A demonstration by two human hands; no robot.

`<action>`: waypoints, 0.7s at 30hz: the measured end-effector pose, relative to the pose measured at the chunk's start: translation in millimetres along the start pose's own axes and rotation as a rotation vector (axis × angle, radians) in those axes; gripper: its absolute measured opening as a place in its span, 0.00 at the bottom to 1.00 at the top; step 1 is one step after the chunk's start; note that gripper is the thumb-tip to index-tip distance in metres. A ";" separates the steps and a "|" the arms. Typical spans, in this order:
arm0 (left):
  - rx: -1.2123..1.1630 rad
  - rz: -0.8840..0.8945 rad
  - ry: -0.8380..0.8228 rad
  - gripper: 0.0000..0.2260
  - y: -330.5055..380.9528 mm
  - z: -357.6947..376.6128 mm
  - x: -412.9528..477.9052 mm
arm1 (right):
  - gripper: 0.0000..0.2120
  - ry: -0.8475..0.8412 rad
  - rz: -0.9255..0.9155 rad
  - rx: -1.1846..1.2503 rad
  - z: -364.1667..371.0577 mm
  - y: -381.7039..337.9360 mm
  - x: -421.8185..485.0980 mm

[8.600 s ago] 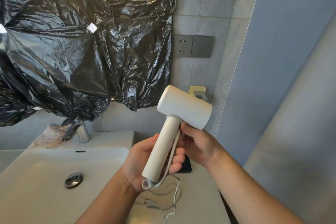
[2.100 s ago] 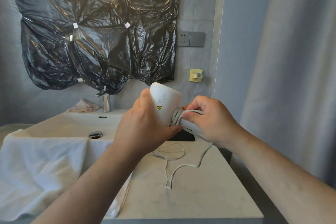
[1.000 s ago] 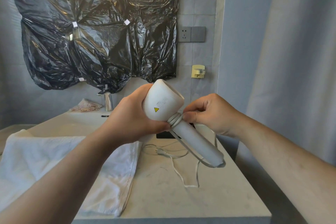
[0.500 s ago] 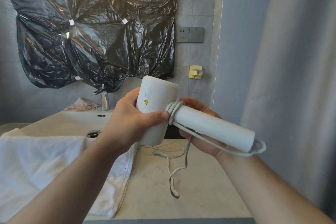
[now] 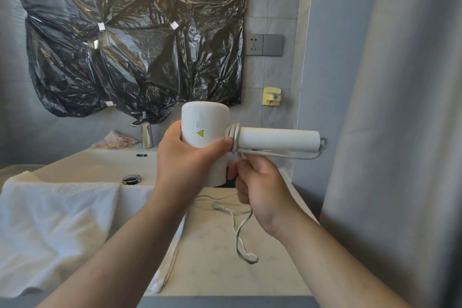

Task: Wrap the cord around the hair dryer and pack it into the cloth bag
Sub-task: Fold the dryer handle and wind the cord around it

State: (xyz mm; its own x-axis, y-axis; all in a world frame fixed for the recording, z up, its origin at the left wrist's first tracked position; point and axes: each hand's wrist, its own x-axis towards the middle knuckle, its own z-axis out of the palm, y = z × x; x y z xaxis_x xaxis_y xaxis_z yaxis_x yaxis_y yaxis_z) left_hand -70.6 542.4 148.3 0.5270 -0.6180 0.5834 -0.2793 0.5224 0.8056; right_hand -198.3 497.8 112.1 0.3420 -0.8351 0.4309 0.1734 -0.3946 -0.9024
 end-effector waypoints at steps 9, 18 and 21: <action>0.230 0.163 0.057 0.21 2.2 5.9 -1.6 | 0.14 -0.041 -0.145 -0.653 -12.3 -25.1 -12.0; 0.349 0.244 0.068 0.24 2.0 6.9 -5.5 | 0.15 -0.169 -0.141 -0.736 -30.9 -39.0 -6.6; 0.410 0.315 0.022 0.25 4.1 4.9 -4.1 | 0.15 -0.168 -0.149 -0.805 -38.0 -46.2 -4.1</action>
State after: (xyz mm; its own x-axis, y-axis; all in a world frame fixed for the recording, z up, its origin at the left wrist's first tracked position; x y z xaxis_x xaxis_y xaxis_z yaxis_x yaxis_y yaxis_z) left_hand -77.8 544.2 149.6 0.3820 -0.4528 0.8056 -0.7163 0.4057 0.5677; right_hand -242.8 504.8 151.6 0.5116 -0.7093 0.4848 -0.4630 -0.7030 -0.5399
